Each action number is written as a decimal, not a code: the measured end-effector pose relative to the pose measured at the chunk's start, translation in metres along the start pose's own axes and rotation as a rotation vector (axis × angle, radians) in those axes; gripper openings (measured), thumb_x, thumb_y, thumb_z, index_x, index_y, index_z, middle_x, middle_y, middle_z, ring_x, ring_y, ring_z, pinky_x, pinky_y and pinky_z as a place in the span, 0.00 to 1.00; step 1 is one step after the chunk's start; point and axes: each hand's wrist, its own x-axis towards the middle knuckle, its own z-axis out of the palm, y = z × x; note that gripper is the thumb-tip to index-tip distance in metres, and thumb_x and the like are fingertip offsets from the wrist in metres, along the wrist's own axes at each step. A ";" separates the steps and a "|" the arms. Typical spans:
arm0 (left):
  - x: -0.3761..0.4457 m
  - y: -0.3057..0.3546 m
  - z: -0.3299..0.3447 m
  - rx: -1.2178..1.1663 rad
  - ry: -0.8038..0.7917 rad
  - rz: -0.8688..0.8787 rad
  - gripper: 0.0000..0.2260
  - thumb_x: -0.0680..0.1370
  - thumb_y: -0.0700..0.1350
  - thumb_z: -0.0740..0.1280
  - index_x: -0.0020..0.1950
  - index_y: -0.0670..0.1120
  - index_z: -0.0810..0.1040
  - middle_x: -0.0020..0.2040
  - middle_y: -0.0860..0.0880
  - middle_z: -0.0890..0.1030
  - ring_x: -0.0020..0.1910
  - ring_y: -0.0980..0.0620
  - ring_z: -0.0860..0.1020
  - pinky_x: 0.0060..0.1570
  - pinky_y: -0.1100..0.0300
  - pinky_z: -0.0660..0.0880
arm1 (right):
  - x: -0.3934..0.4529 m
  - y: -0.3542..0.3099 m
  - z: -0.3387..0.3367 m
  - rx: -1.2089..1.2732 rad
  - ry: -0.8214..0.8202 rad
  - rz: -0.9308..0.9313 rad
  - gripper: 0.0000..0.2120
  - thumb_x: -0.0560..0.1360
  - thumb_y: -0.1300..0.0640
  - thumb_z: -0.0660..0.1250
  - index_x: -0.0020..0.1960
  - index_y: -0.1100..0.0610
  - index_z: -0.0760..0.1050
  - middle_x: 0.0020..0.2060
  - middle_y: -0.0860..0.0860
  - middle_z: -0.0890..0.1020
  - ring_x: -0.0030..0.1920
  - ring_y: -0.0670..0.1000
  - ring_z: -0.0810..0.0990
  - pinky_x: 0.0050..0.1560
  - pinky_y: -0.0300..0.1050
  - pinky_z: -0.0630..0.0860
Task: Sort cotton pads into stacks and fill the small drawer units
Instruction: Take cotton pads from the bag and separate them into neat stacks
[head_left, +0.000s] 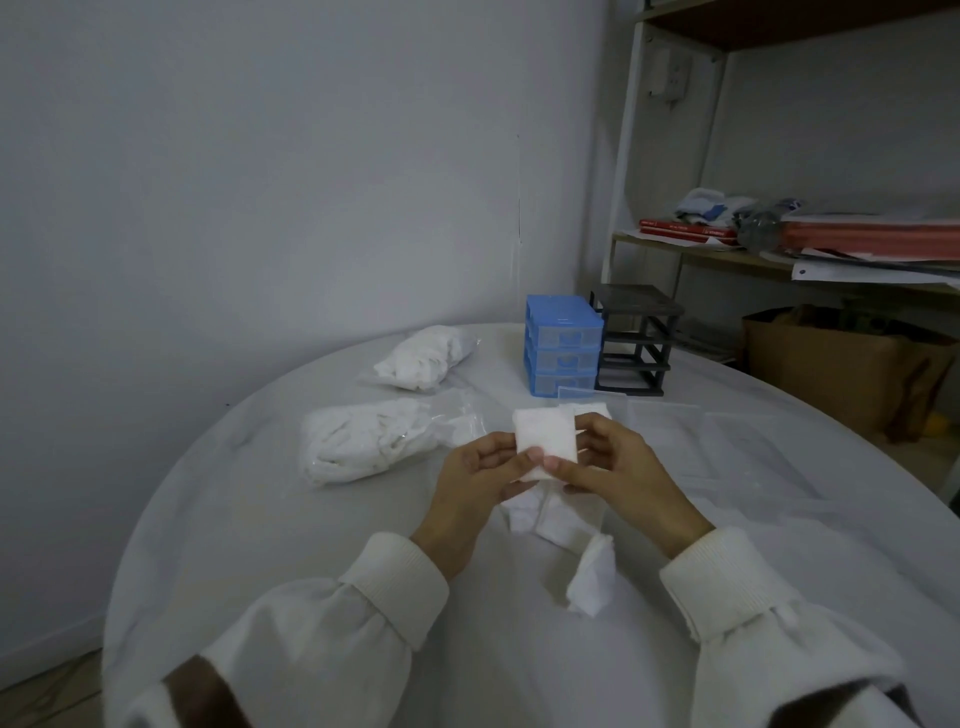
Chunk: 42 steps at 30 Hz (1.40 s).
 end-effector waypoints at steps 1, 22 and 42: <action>0.000 0.000 0.000 -0.004 0.025 -0.001 0.02 0.74 0.37 0.68 0.46 0.40 0.79 0.40 0.47 0.84 0.41 0.53 0.82 0.42 0.65 0.78 | 0.000 0.000 0.001 -0.029 0.001 -0.006 0.12 0.69 0.63 0.73 0.51 0.60 0.76 0.42 0.55 0.81 0.40 0.49 0.80 0.40 0.39 0.80; 0.008 0.001 -0.008 0.057 0.240 0.152 0.04 0.75 0.37 0.68 0.47 0.36 0.79 0.37 0.49 0.83 0.38 0.57 0.80 0.42 0.67 0.78 | 0.001 0.001 -0.018 -0.345 0.016 -0.096 0.08 0.70 0.65 0.72 0.42 0.52 0.80 0.39 0.49 0.82 0.38 0.44 0.78 0.39 0.27 0.72; 0.012 -0.006 -0.017 0.271 0.345 0.170 0.05 0.74 0.40 0.70 0.38 0.42 0.80 0.38 0.44 0.81 0.41 0.47 0.78 0.53 0.46 0.76 | 0.001 0.008 -0.026 -0.567 0.008 -0.034 0.05 0.72 0.57 0.71 0.40 0.52 0.76 0.41 0.49 0.81 0.42 0.48 0.78 0.40 0.30 0.71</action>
